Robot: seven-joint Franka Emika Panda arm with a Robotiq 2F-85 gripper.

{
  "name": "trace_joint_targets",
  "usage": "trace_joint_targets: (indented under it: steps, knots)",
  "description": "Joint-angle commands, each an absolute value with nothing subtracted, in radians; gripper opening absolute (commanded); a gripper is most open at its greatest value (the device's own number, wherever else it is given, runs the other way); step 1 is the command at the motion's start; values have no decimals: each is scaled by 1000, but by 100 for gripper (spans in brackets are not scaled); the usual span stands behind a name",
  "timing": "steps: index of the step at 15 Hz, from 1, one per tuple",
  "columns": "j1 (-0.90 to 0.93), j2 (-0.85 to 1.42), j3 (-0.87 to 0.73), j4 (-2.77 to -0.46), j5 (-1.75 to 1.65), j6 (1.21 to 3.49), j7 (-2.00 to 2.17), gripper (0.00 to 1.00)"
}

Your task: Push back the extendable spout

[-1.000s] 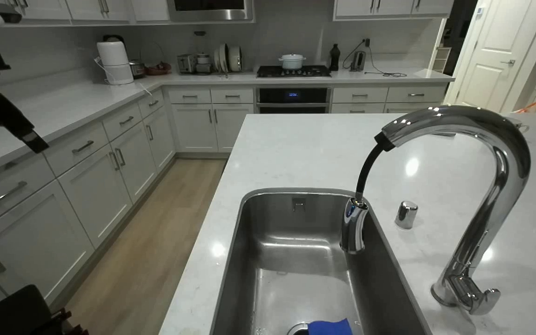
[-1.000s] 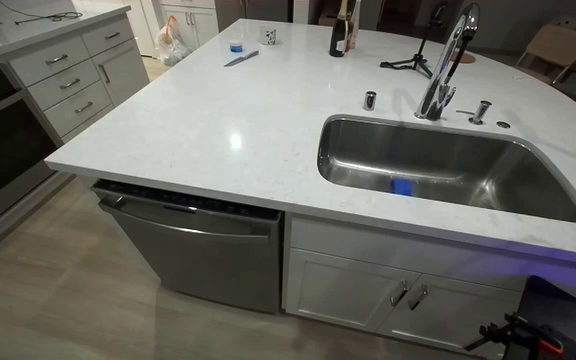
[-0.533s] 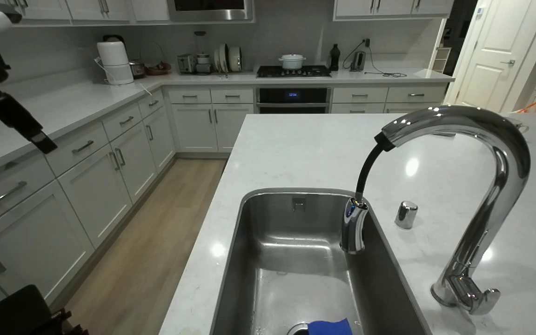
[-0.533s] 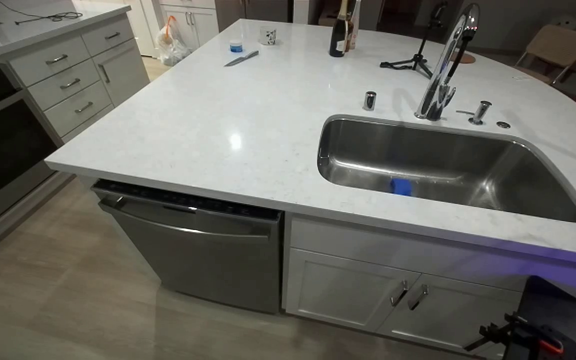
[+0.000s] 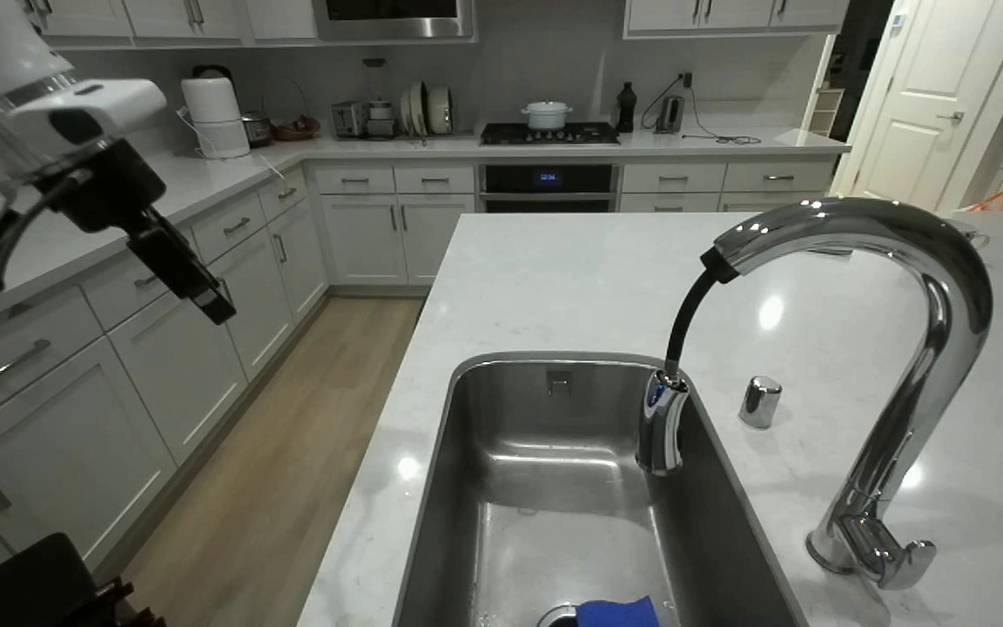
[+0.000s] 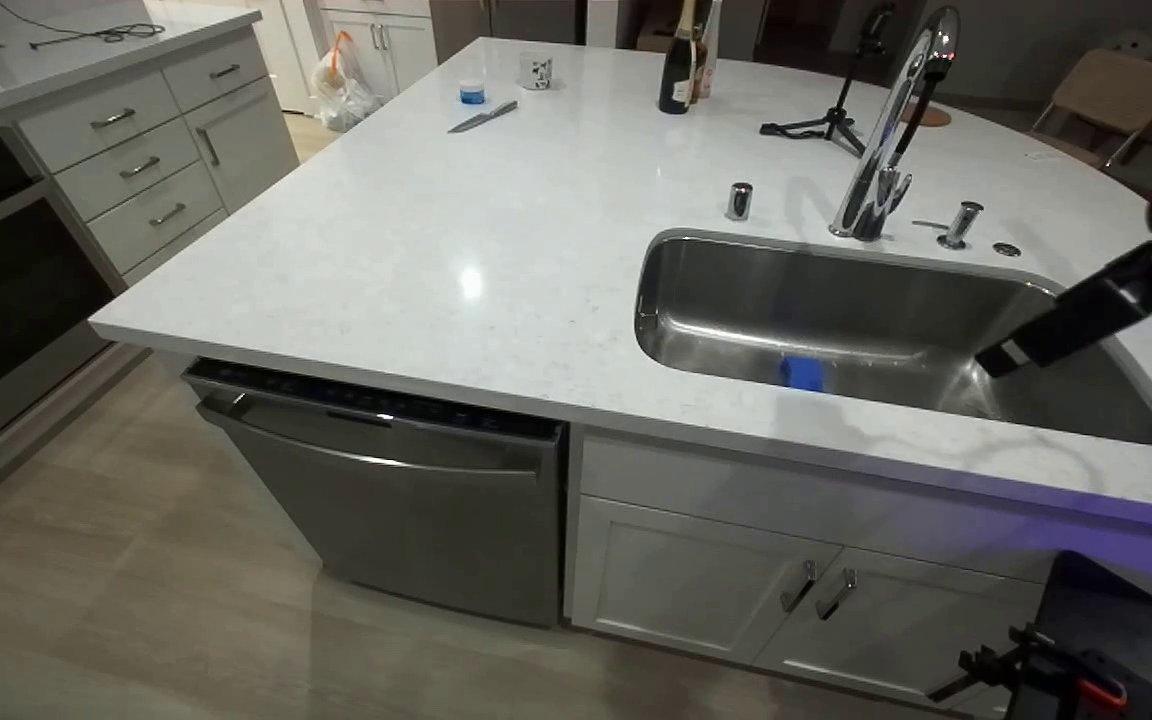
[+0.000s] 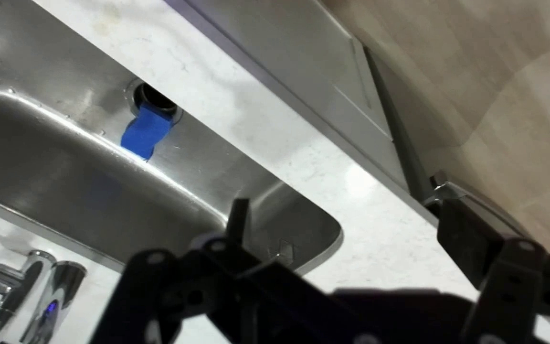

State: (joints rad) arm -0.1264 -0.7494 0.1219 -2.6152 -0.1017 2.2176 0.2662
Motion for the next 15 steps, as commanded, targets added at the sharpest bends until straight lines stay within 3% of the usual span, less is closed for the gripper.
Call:
trace_joint_targets:
  steps: [1,9,15]
  knots:
    - [-234,-631,160,-2599,-185,2326,424,100]
    - [-438,-476,271,-2593,-536,2434,892,100]
    - [-440,-397,223,-2587,-928,2432,1265,100]
